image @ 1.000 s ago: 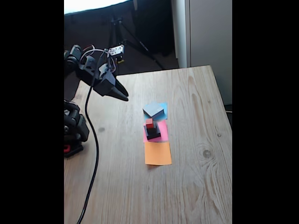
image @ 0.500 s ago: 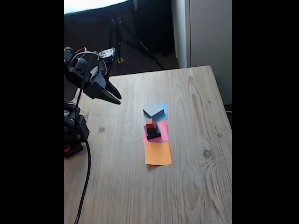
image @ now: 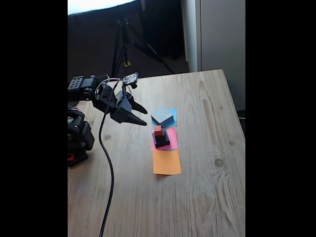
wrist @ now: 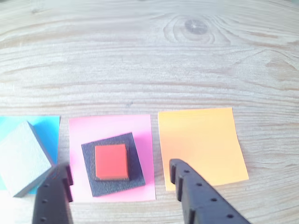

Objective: Tower of hanoi

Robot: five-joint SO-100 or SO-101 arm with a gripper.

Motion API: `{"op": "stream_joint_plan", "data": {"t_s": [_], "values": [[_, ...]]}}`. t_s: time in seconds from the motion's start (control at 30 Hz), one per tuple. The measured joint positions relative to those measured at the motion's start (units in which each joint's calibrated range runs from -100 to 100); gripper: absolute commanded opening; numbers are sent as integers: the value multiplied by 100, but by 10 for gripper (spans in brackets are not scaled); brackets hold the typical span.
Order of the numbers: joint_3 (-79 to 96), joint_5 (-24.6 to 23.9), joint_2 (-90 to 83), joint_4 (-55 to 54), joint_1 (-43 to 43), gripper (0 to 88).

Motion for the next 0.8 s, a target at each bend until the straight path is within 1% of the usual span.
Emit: {"op": "stream_joint_plan", "data": {"t_s": [0.17, 0.33, 0.47, 0.53, 0.67, 0.8], "values": [[791, -417, 0, -1329, 0, 347], [1704, -503, 9, -2714, 0, 336], [2764, -434, 265, -4404, 0, 334], [3086, -417, 436, -5076, -21, 336], [3425, -399, 770, -5941, -83, 334], [3633, -226, 1137, -6613, -114, 331]]}}
